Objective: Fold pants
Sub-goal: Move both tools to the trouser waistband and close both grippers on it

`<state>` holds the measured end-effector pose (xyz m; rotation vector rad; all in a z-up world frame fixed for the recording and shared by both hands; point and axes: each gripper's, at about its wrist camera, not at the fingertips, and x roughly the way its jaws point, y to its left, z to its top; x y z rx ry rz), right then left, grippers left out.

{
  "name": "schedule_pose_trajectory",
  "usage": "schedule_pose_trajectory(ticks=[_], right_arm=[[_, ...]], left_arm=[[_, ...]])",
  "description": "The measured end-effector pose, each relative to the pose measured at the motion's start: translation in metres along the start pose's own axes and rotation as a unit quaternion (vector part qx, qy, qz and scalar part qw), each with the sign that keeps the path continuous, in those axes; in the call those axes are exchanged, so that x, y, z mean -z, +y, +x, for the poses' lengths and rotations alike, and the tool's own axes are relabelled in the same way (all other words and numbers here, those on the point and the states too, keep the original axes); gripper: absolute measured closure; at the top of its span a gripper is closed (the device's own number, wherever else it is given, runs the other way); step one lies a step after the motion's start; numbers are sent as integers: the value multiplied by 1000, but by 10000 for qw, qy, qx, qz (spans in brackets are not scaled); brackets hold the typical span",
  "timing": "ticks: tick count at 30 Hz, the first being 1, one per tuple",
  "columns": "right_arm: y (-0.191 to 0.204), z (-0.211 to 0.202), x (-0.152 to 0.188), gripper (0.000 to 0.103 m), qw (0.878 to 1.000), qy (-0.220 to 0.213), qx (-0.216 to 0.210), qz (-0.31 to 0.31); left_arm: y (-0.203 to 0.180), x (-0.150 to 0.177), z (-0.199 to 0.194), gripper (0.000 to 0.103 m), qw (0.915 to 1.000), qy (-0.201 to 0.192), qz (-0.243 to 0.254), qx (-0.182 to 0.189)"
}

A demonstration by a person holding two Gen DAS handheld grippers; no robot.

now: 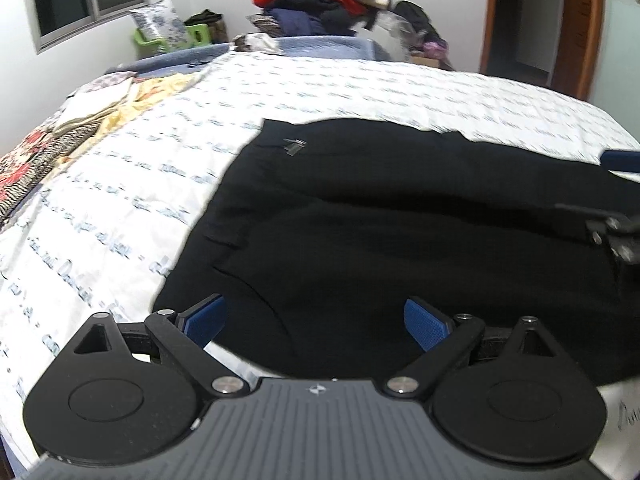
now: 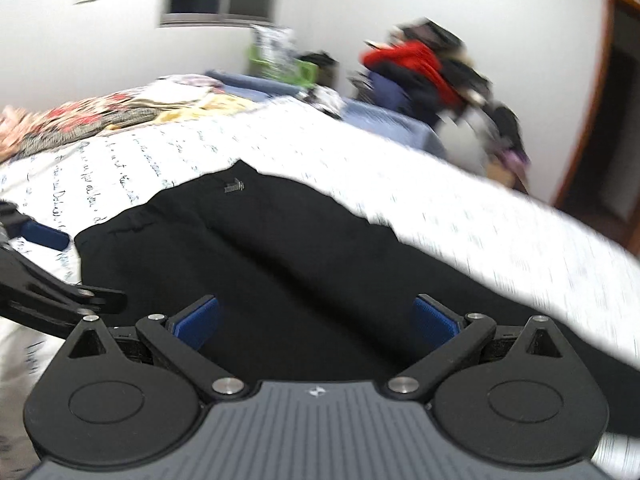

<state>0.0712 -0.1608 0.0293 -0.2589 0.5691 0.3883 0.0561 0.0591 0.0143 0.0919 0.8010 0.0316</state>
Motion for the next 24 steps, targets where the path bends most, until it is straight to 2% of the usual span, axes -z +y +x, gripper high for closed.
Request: schedule_pose_trajectory(ticks=[3,6,9,12,16,19,21,22,23,24], right_arm=[[-24,48,-23,0,9991,211,-237,-296],[-53,100,-40,0,9973,472,-460,-334],[-93,157,-52,0,9910,727,-1118,121],[-118,205,-60,0,9798,928,-1693,515],[-130,255,-77,0,9682,868,-2196,825],[-130,288,-87,0,9567,1025,-2560,930],[-123,301,-90,10,9507,1092,-2760,895],[-118,306,-92,12,9507,1124,-2776,803],[-115,308,-93,20,9524,1131,-2745,694],[-110,307,-94,42,9545,1116,-2707,561]], left_arm=[[10,-15,9,7,9998,-54,-8,-193],[16,-29,21,7,9994,-65,26,-340],[21,-42,33,7,9991,-57,33,-408],[25,-53,44,7,9991,-36,13,-433],[30,-66,58,7,9989,-5,-17,-473],[34,-75,66,7,9988,-17,-55,-485],[36,-84,73,7,9990,3,-126,-436],[37,-89,78,7,9991,13,-175,-396],[38,-95,82,7,9991,17,-231,-347],[39,-101,85,7,9991,6,-298,-300]])
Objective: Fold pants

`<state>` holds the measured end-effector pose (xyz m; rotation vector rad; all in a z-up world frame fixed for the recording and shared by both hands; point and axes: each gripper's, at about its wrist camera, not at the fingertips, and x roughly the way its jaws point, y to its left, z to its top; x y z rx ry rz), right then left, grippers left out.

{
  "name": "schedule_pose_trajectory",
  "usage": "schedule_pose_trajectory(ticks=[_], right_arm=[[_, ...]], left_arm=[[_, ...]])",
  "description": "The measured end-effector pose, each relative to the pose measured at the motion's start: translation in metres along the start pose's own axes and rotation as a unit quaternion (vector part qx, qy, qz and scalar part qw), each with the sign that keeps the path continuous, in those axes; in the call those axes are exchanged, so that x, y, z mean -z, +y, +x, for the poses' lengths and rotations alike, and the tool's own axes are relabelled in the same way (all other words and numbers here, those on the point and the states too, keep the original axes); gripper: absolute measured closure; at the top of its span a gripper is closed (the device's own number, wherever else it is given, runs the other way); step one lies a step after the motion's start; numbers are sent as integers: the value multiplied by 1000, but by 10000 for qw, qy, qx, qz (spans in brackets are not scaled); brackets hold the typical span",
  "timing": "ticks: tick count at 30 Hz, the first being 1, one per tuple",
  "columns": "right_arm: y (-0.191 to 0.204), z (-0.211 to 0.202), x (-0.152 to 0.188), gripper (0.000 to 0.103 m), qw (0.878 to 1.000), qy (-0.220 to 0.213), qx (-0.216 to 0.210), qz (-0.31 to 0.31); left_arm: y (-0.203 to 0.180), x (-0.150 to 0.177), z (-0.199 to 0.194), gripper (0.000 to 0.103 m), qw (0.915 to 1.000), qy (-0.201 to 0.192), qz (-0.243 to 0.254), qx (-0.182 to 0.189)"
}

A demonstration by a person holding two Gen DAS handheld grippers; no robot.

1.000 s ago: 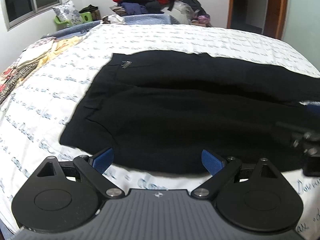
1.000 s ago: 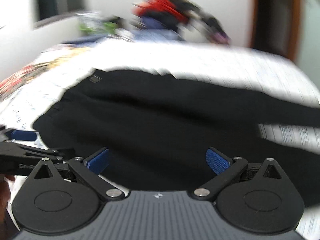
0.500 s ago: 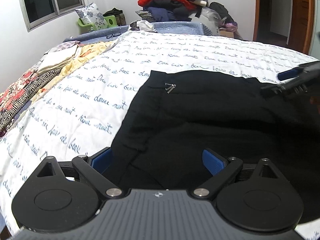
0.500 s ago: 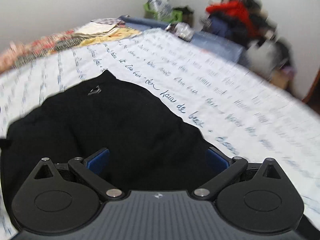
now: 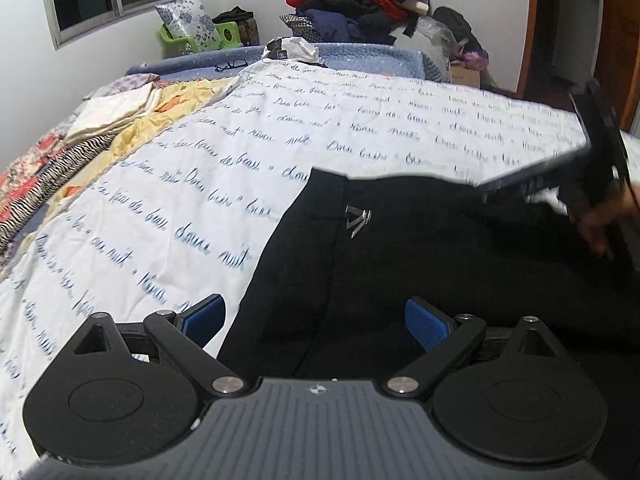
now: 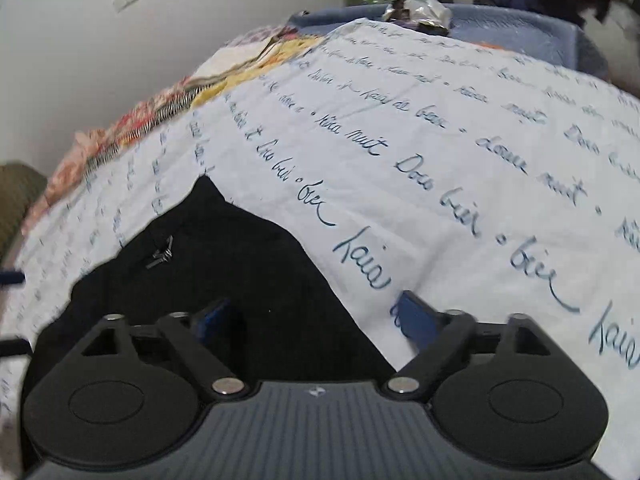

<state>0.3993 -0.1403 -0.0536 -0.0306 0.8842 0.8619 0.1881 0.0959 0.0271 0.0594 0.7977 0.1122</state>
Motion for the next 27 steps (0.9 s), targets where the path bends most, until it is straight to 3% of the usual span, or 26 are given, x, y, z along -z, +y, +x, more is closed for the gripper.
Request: schedule_pose_trajectory(ticks=[1,2,3,6,9,12,14,16,19,22,23,25,27], right_arm=[[3,-1,-1,57,9999,-2,44,-91],[4,-3,-1,82,9999,-19,105,-105],[7,-7,0,91,9998,-74,163,-112],[41,-22,8,96,9937,-278,655,-866],[92,-34,25,97,9763,-422,1061,-1838],[145,-45,49,97,9510,-526,1311,-2750],[178,-52,70,96,9294,-561,1486,-3330],[201,-57,88,96,9155,-602,1511,-3680],[219,-62,108,96,9079,-645,1467,-3874],[223,-65,119,96,9087,-714,1437,-3853],[221,-65,120,97,9115,-690,1415,-3800],[220,-62,124,97,9126,-727,1481,-3741],[219,-58,126,96,9130,-795,1634,-3653]], left_arm=[[1,-8,4,7,9999,-18,-96,46],[2,-16,8,7,9997,-27,-210,97],[3,-23,11,7,9993,-52,-337,180],[11,-47,25,7,9958,-56,-822,391],[20,-64,42,7,9871,56,-1371,822],[30,-68,53,7,9726,230,-1895,1328],[39,-64,60,7,9619,332,-2233,1541],[48,-60,67,7,9511,399,-2557,1687],[57,-55,80,14,9376,560,-2899,1839],[63,-46,89,49,9212,778,-3245,2000],[63,-44,90,69,9182,826,-3255,2101],[61,-39,87,86,9207,889,-3189,2066],[62,-36,82,92,9256,791,-3147,1948]])
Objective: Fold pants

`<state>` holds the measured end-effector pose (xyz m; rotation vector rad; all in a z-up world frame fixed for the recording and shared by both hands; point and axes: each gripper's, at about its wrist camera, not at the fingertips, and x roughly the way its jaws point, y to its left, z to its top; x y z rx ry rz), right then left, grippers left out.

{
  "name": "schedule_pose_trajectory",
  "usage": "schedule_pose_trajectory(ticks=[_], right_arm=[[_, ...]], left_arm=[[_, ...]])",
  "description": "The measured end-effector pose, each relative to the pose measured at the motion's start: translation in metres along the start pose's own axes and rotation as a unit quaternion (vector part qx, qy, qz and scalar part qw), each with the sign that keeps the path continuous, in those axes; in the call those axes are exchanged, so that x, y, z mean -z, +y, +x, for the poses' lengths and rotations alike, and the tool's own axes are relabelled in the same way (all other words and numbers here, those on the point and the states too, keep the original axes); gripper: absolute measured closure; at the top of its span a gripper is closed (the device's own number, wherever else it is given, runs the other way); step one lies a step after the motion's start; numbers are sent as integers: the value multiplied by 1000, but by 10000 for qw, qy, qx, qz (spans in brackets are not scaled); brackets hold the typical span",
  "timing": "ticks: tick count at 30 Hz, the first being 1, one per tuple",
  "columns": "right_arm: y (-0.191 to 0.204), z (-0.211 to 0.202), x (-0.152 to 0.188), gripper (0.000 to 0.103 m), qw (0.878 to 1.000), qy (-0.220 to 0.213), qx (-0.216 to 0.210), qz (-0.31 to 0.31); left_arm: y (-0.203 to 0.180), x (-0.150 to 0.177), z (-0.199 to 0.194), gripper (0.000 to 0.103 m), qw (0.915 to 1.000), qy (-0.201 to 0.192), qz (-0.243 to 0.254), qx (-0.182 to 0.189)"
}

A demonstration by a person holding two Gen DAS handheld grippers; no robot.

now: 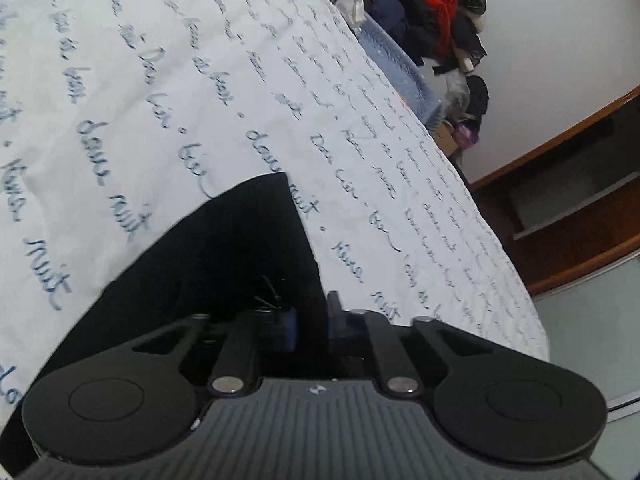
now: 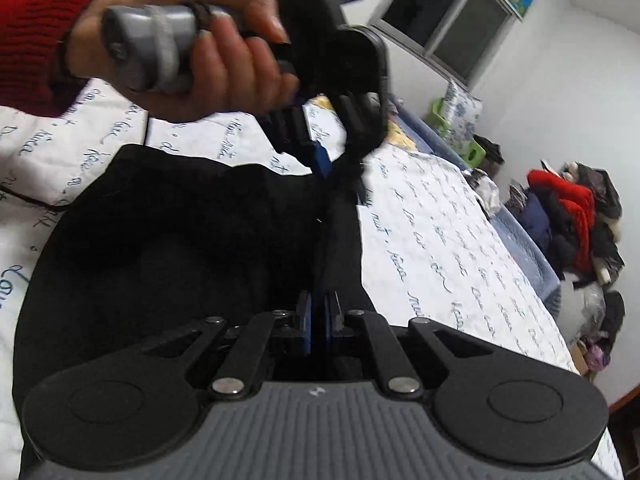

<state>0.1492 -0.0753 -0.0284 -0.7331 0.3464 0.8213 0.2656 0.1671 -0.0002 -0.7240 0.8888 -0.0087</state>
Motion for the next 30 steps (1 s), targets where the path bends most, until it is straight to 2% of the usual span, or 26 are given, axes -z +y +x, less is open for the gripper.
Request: schedule_pose_trajectory(ticks=[1,2,3,5,7,14,18,19,21,24,27,30], right_arm=[[3,0,1,96,9998,-67,199,-37],[5,-1,3,88,9993,-64,354,-38],[5,3,4,73,9989,39,469,24],[5,6,8,60,9980,63,609,156],[0,10,12,60,9975,207,596,328],[-7,-3,43,61,9888,806,1223,296],[-22,-14,60,62,9791,1150,1499,751],[-26,-20,60,62,9784,1104,1481,932],[-37,-33,59,62,9779,849,1145,1529],[-36,-31,58,62,9756,961,1508,1274],[-42,-33,57,62,9736,885,1498,1475],[-38,-26,62,61,9724,1181,1706,1067]], left_arm=[[1,2,-4,93,10000,-46,22,-1],[2,3,-7,93,10000,-59,16,6],[3,4,-9,94,10000,-54,-9,27],[3,7,-15,94,10000,-57,1,65],[4,10,-21,94,9999,-88,22,57],[10,18,-35,94,9998,-82,194,57],[14,20,-33,94,9998,-28,212,-40],[15,20,-33,94,9998,-8,211,-41],[16,20,-34,94,9998,-13,181,-68],[14,21,-34,94,9998,-29,167,-121],[14,21,-33,93,9997,-19,201,-170],[14,21,-29,93,9995,45,205,-228]])
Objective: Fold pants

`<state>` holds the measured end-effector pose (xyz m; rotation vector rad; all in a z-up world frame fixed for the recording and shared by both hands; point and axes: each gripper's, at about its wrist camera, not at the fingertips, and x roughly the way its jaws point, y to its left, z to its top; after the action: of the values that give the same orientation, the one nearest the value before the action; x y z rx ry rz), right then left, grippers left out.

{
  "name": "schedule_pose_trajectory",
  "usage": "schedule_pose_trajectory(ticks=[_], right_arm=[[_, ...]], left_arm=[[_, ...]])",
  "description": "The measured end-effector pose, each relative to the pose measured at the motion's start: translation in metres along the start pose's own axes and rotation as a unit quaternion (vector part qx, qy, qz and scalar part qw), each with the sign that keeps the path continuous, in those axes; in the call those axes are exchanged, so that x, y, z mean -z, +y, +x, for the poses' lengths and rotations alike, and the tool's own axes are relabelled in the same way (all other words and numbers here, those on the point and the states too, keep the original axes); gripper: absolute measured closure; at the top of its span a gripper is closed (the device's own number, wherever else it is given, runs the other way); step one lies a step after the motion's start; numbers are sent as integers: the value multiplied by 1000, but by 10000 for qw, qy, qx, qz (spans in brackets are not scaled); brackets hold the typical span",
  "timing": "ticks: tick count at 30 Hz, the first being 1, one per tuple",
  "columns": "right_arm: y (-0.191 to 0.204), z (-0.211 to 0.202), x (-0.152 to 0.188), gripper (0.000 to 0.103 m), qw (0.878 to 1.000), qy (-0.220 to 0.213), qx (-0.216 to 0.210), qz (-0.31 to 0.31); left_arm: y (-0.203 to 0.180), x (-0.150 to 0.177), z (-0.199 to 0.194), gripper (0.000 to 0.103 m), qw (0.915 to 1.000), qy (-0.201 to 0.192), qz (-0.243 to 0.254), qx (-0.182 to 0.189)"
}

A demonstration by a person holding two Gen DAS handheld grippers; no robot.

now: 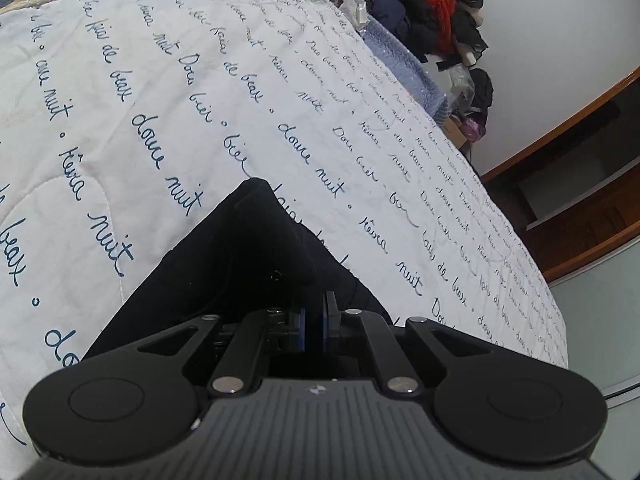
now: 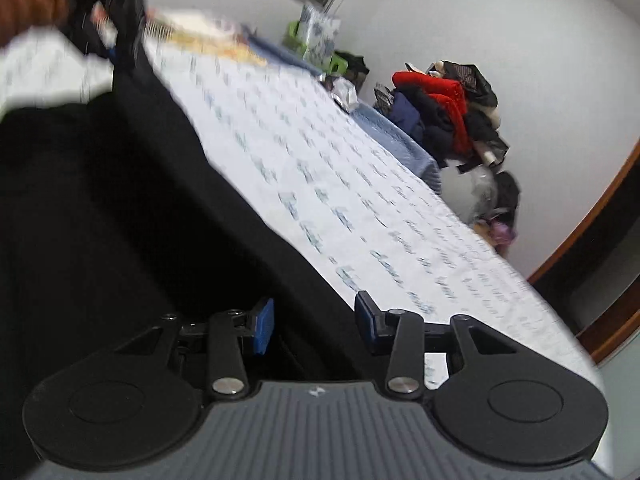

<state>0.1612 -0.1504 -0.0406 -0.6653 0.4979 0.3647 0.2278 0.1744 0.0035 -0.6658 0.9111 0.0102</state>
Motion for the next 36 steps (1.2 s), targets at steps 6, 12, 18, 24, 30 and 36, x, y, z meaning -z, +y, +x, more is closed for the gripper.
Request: schedule_pose_trajectory(ticks=[6,12,18,24,30,36], right_arm=[[-11,-31,2,60,9936,-564,-799,567],[31,-15,-19,60,9912,-796,-1044,145],[76,2,-37,60,9923,-1021,-582,-383],[49,8,-27,60,9978,-623,-233,10],[33,20,2,95,9994,37,-266,207],[27,-18,0,97,9992,-275,-232,195]], left_arm=[[-1,-1,3,93,10000,8,-46,-31],[-4,-3,1,93,9999,-17,-113,-25],[-11,-9,-1,93,9999,-73,-74,-29],[-11,-7,3,93,9999,-93,59,-83],[-7,-2,9,93,9994,-7,263,-212],[-25,10,-22,93,9901,-386,1301,-349]])
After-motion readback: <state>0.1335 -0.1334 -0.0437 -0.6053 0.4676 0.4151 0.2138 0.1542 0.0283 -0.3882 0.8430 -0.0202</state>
